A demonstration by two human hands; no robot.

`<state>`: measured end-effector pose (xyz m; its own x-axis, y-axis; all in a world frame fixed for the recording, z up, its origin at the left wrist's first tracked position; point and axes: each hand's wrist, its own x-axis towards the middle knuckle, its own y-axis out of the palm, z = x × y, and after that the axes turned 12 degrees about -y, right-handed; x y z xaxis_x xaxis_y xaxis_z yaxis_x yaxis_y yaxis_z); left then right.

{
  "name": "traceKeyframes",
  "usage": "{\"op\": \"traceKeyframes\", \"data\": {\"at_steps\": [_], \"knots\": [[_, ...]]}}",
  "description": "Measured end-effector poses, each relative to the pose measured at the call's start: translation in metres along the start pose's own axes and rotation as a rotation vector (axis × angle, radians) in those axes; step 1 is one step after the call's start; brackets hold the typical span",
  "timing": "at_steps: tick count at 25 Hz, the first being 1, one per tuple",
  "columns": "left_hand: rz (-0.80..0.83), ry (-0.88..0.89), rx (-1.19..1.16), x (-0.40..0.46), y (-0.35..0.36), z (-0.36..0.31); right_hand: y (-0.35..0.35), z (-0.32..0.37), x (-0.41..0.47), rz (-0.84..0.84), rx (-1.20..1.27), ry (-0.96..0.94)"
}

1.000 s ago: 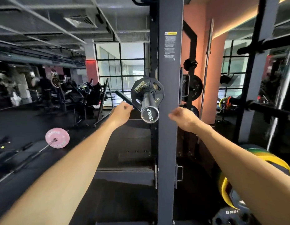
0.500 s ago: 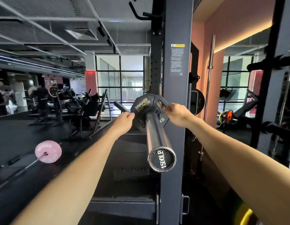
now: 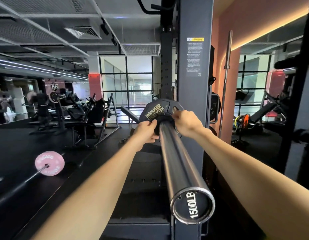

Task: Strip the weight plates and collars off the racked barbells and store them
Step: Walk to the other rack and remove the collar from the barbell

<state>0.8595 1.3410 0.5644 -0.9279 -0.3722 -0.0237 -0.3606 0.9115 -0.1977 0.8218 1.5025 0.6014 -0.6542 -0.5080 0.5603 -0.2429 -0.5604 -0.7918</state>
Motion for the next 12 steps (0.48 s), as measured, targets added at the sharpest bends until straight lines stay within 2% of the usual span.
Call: {"op": "traceKeyframes", "data": {"at_steps": [3, 7, 12], "knots": [[0.005, -0.047, -0.071, -0.003, 0.0, -0.006, 0.011, -0.011, -0.005, -0.022, 0.073, 0.057], [0.055, -0.102, -0.128, -0.003, -0.003, -0.014, 0.033, -0.02, -0.021, -0.05, 0.305, 0.169], [0.04, -0.045, -0.037, -0.003, 0.008, -0.024, 0.005, -0.012, 0.0, 0.011, 0.317, 0.248]]}}
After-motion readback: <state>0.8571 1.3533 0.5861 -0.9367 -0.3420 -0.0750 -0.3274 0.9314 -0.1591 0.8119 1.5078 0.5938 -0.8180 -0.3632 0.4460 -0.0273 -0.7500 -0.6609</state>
